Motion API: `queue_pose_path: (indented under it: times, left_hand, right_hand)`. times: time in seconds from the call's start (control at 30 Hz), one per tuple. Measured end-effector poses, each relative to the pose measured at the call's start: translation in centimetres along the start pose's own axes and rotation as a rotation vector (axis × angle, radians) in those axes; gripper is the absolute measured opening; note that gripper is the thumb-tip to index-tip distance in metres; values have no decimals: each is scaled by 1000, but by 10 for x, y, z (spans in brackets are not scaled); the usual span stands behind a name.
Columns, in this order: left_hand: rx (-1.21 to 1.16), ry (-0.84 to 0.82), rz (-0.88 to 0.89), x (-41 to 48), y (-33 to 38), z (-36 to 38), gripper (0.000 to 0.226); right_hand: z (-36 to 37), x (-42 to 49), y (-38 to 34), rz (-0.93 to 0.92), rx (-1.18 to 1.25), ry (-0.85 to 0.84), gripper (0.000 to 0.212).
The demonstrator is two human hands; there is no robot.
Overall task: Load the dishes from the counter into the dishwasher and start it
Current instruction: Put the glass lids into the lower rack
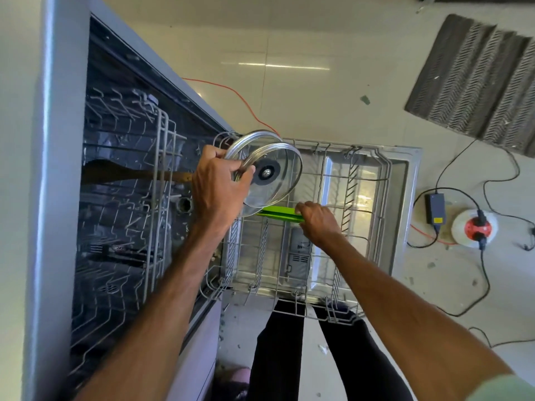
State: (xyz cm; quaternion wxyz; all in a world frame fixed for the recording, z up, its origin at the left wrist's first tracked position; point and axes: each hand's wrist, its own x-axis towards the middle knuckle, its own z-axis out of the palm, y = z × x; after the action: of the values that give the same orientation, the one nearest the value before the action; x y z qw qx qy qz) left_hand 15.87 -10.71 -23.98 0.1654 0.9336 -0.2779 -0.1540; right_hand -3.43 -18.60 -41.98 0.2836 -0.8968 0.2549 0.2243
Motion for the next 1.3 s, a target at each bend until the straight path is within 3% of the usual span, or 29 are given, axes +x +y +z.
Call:
queue_pose_path:
  times: [0.1, 0.27, 0.5, 0.7, 1.07, 1.2, 1.3]
  left_hand:
    - [-4, -11, -19, -2, -3, 5, 24]
    - [6, -27, -44, -3, 0, 10, 26]
    - [1, -39, -36, 0, 3, 21, 28]
    - [8, -45, -26, -5, 13, 20, 27]
    - [-21, -19, -29, -15, 26, 19, 25]
    - [-26, -20, -31, -17, 24, 18, 26]
    - [-33, -9, -46, -18, 22, 15, 23]
  right_hand:
    - [5, 4, 6, 10, -60, 8, 36]
    - [23, -9, 7, -127, -215, 56, 61]
    - [26, -8, 3, -139, -402, -76, 39]
    - [-3, -24, 23, -53, -262, -61, 23]
    - [-44, -48, 44, -14, -266, -16, 17]
    - [-62, -52, 46, -17, -252, 70, 9]
    - [-76, -48, 53, 26, -272, 78, 14]
